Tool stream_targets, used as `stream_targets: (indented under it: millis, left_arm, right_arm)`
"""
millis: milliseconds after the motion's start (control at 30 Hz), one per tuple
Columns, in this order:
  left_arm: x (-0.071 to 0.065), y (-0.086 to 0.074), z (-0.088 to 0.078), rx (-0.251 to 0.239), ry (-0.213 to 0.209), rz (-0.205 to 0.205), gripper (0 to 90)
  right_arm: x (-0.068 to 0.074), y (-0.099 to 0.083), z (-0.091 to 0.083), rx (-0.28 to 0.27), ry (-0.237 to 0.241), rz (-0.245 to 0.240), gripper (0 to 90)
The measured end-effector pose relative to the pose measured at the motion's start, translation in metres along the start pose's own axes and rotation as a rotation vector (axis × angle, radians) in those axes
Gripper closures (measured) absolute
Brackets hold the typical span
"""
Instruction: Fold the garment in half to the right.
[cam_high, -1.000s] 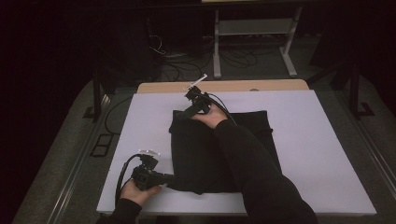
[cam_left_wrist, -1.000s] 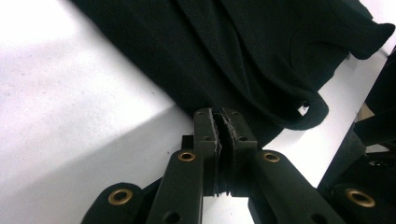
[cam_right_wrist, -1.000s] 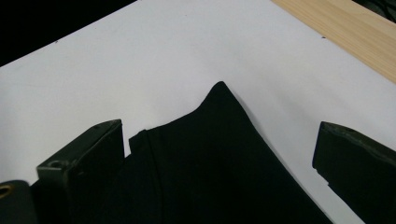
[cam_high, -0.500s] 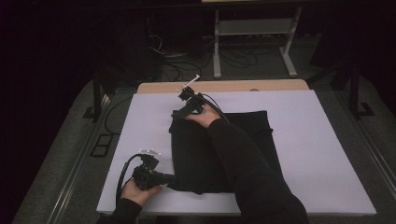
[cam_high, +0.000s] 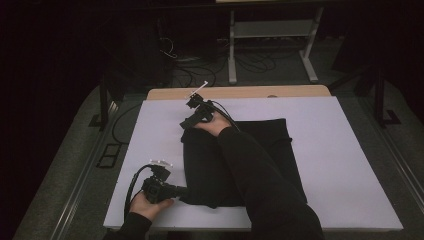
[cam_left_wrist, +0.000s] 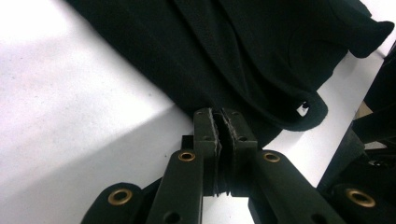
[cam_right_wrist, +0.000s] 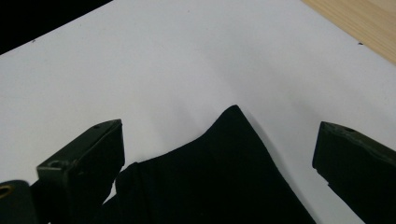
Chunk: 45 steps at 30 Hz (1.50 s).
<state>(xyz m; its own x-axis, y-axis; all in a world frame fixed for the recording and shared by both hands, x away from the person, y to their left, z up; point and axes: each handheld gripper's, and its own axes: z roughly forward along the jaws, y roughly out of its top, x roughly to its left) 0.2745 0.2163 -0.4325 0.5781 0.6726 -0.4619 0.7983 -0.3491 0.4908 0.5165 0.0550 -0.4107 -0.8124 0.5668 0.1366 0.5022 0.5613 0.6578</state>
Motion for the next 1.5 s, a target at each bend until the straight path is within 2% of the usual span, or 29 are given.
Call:
stream_targets:
  millis: [267, 400, 667, 1100, 1167, 1367, 1500]
  left_arm:
    - [0.0, 0.0, 0.0, 0.001, -0.002, 0.002, 83.5]
    - [0.0, 0.0, 0.0, 0.002, -0.005, 0.0, 83.5]
    - [0.0, 0.0, 0.0, 0.003, -0.007, 0.001, 83.4]
    - [0.0, 0.0, 0.0, 0.004, -0.01, 0.001, 83.4]
    - [0.0, 0.0, 0.0, 0.005, -0.01, 0.002, 83.4]
    - [0.0, 0.0, 0.001, 0.006, -0.01, 0.003, 83.4]
    - [0.0, 0.0, 0.001, 0.006, -0.012, 0.002, 83.4]
  right_arm:
    - [-0.002, 0.003, 0.005, -0.002, -0.007, -0.004, 6.3]
    - [-0.003, 0.002, 0.011, 0.005, 0.001, 0.0, 12.5]
    - [-0.003, 0.001, 0.021, 0.016, 0.005, 0.005, 18.4]
    - [-0.007, -0.001, 0.031, 0.031, -0.013, 0.037, 46.0]
    - [-0.008, -0.001, 0.032, 0.034, -0.014, 0.029, 49.9]
    - [-0.009, -0.001, 0.031, 0.029, -0.036, 0.034, 68.3]
    - [-0.009, -0.001, 0.028, 0.048, -0.024, 0.003, 84.6]
